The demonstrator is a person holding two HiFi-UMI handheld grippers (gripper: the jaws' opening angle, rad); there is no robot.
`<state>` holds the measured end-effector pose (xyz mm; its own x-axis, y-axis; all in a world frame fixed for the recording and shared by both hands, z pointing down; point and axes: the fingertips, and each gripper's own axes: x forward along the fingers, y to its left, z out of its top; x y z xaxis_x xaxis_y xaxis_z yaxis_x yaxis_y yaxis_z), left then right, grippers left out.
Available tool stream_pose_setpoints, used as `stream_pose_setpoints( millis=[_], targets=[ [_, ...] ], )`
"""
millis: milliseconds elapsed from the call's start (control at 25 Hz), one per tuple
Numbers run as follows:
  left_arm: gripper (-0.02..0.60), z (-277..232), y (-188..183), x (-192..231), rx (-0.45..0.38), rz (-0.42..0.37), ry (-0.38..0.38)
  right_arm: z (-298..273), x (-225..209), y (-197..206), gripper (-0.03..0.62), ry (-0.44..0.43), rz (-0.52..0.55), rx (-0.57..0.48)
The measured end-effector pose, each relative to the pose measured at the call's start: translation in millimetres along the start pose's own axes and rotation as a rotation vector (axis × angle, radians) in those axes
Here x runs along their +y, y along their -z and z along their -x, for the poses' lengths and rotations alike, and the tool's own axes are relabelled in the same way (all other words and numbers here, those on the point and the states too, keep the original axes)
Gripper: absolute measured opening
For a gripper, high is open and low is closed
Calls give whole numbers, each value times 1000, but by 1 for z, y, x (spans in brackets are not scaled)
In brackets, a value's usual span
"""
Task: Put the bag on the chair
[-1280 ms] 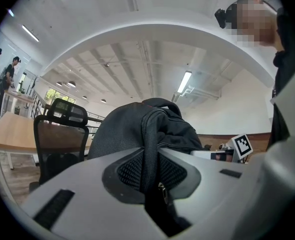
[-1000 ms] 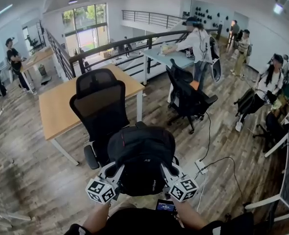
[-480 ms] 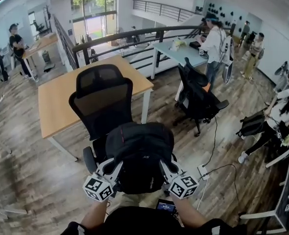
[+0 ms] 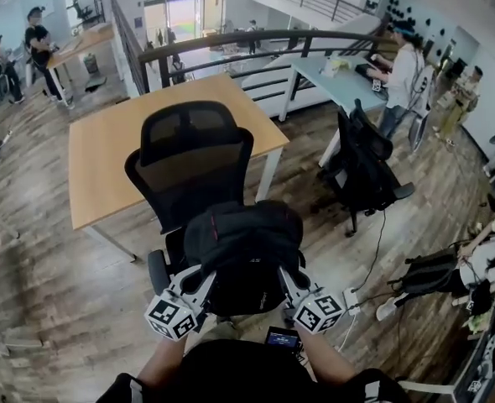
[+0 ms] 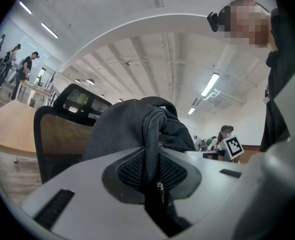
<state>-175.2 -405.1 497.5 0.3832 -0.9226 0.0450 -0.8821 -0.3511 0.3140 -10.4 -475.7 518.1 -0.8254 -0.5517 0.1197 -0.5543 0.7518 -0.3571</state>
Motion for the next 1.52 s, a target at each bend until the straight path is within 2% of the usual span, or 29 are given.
stream_pose_setpoints(
  millis=[400, 600, 840, 1200, 1360, 1520],
  targets=[
    [60, -16, 29, 67, 28, 95, -103, -79, -25, 30, 29, -83, -40, 123],
    [60, -23, 62, 107, 53, 189, -197, -120, -43, 68, 29, -153, -94, 217],
    [60, -30, 110, 153, 76, 246, -282, -165, -64, 123, 29, -218, -160, 323],
    [60, -42, 162, 211, 115, 327, -399, -221, -89, 178, 29, -239, -164, 447],
    [61, -50, 164, 249, 78, 326, -440, -257, -93, 184, 31, -259, -142, 462],
    [66, -72, 168, 287, 125, 283, -476, -299, -116, 192, 34, -221, -77, 481]
  ],
)
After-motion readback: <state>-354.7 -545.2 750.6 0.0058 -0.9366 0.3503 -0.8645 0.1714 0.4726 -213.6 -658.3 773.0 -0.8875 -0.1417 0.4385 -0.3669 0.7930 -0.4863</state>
